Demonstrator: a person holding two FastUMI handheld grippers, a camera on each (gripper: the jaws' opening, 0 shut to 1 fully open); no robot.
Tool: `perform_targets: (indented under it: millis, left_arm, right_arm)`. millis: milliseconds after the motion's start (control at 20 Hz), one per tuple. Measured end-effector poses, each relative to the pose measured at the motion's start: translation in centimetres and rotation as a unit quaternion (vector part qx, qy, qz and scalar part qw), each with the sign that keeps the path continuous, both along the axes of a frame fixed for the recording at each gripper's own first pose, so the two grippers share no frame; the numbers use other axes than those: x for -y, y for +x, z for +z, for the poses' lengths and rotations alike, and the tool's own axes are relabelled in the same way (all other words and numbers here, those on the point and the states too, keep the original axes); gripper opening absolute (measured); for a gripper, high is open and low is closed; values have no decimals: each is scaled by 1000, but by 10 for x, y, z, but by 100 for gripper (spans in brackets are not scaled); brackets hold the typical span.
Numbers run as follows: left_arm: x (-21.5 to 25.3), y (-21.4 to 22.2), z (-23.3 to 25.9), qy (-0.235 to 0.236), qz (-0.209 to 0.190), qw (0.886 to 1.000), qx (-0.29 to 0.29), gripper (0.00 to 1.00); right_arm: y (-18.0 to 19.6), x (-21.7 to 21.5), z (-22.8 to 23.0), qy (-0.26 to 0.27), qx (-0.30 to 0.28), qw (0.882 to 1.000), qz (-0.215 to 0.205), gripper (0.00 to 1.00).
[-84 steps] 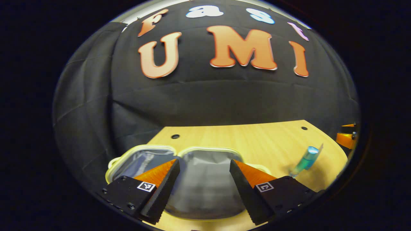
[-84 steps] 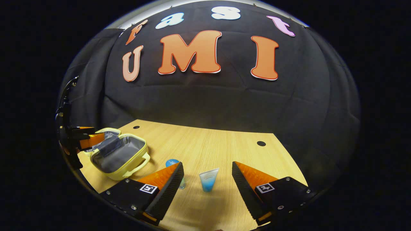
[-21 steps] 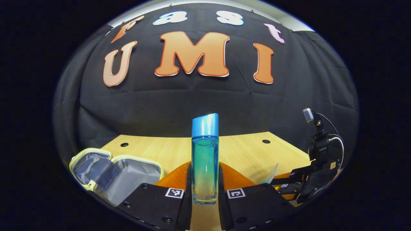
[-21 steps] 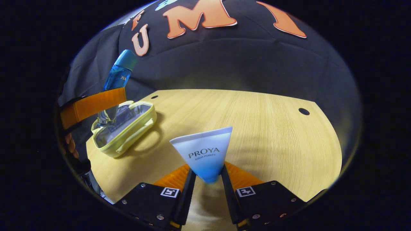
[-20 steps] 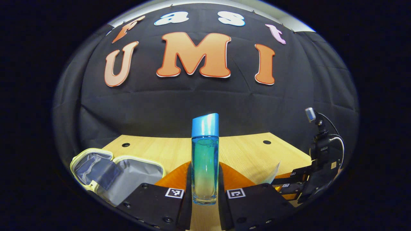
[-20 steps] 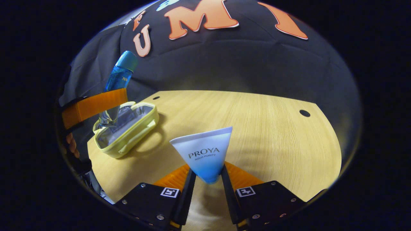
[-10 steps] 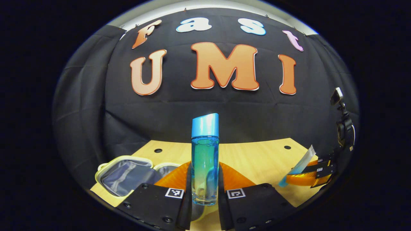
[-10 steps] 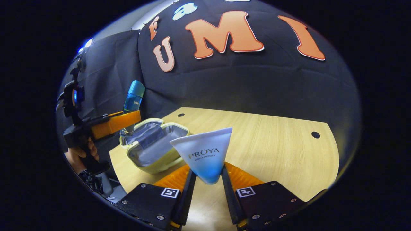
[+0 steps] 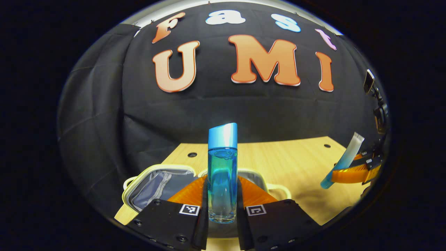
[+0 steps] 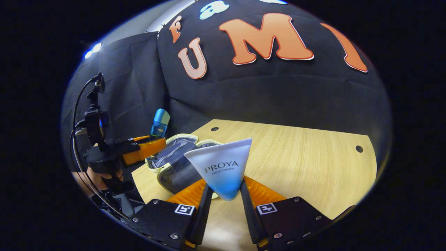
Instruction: First open the suitcase, pack the skin care products into it, and then close the suitcase.
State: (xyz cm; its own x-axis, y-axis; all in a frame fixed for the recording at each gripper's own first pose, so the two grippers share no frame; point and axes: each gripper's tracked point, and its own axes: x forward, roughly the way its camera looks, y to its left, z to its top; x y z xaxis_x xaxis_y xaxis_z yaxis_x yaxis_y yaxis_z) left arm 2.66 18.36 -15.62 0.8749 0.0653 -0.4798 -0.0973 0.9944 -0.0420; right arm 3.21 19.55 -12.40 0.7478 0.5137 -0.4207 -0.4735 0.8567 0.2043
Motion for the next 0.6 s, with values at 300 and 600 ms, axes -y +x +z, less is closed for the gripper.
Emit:
perform_targets:
  millis: [300, 600]
  left_arm:
    - [-24, 9, -59, -2, -33, 998, -58, 34]
    - [-25, 1, -124, -44, -50, 986, -151, 34]
  right_arm:
    - [6, -39, -12, 1, -22, 1000, -10, 50]
    - [7, -72, -30, 3, -51, 998, -20, 50]
